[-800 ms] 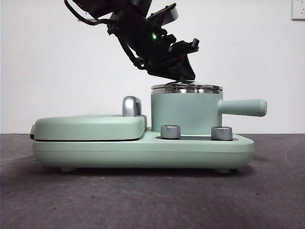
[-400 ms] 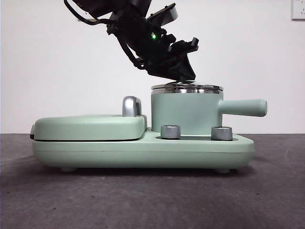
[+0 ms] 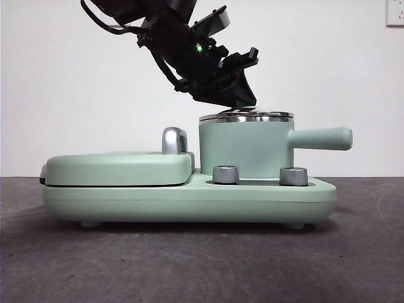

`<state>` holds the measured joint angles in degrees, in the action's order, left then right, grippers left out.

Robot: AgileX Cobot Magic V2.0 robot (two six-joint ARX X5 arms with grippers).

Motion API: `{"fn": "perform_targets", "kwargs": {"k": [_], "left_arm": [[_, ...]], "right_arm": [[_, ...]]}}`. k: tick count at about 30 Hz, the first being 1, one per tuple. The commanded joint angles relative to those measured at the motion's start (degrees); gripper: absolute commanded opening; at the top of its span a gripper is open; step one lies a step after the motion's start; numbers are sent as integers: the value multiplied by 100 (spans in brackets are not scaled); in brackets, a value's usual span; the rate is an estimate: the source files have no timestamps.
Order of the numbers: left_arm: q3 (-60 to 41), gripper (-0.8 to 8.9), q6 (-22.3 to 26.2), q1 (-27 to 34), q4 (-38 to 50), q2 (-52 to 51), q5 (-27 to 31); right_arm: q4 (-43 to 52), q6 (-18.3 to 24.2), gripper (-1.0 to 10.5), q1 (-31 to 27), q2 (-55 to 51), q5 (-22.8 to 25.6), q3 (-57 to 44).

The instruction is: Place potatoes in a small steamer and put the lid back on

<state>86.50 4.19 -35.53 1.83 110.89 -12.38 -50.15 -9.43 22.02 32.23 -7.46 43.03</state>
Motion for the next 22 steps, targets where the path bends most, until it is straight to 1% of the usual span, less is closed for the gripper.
{"fn": "perform_targets", "kwargs": {"k": [1, 3, 5, 8, 12, 17, 20, 22], "left_arm": [[22, 23, -273, 9, -249, 177, -11], [22, 80, -275, -2, -240, 177, -11], [24, 167, -275, -2, -225, 177, -11], [31, 226, -275, -2, -219, 175, -11], [127, 226, -299, -9, -240, 170, -13], [160, 226, -323, -11, -317, -81, -13], [160, 226, -367, -9, -621, -352, -15], [160, 226, -369, 24, -984, -577, -15]], "right_arm": [[28, -22, 297, 24, 22, -4, 37], [28, -22, 297, 24, 22, -4, 37], [28, -22, 297, 24, 22, -4, 37], [28, -22, 297, 24, 22, -2, 37], [11, -22, 297, 24, 22, -4, 37], [-94, -22, 298, 24, 22, 0, 37], [-109, -22, 298, 24, 22, 0, 37], [-109, -22, 298, 24, 22, -2, 37]]}}
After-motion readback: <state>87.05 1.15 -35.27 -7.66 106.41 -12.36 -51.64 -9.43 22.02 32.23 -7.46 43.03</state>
